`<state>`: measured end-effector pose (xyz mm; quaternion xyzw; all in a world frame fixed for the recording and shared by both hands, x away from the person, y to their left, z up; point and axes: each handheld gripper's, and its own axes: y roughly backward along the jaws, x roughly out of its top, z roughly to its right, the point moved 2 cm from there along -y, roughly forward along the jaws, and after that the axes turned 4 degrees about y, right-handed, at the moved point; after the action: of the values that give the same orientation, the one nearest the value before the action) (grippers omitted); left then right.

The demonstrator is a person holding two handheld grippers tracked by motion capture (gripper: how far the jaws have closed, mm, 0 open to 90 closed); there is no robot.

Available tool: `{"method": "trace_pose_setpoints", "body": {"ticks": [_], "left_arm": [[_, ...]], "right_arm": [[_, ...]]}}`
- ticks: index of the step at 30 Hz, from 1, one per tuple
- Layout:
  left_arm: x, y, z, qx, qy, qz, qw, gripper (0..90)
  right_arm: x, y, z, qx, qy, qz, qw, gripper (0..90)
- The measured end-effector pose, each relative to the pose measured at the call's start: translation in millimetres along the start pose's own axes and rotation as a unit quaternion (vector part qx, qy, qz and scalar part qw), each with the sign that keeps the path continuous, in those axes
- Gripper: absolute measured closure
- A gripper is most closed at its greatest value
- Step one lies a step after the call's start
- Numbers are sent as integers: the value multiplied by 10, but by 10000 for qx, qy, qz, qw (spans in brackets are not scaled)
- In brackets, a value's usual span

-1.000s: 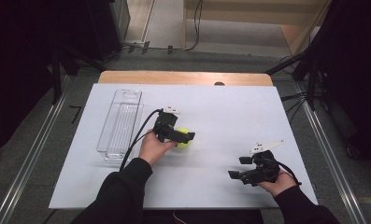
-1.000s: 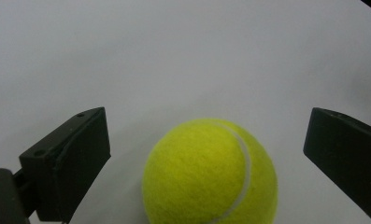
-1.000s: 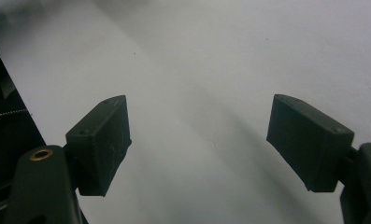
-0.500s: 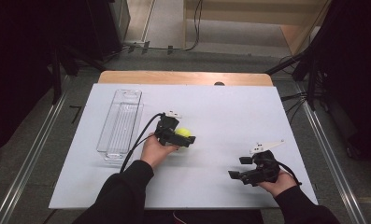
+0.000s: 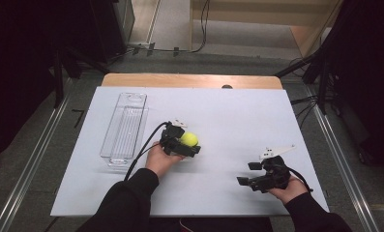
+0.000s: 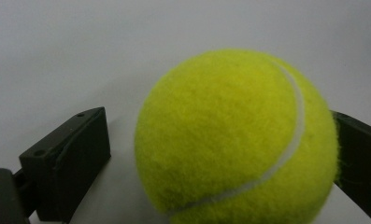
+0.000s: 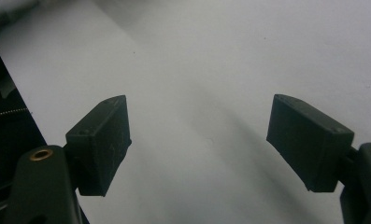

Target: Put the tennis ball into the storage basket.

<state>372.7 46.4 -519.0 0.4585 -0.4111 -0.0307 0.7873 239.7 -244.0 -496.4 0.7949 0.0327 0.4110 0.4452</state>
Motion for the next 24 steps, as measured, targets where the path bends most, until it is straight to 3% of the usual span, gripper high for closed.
{"method": "trace_pose_setpoints", "body": {"ticks": [10,11,13,14,16,24], "left_arm": [[-47,9,15,258,-220,152,9993,96],[-48,12,19,214,-201,187,9994,108],[-50,22,38,21,-152,232,9996,212],[-51,20,52,43,-173,222,9996,246],[-53,14,66,87,-246,238,9994,253],[-49,20,50,18,-193,216,9996,260]], "right_arm": [[3,-11,-5,10,44,-19,10000,194],[3,-11,-4,8,45,-21,10000,194],[5,-12,-4,10,31,-15,10000,194],[5,-11,-3,3,31,-17,10000,194],[4,-8,1,-9,13,-8,10000,194],[2,-2,7,-19,10,0,10000,194]]}}
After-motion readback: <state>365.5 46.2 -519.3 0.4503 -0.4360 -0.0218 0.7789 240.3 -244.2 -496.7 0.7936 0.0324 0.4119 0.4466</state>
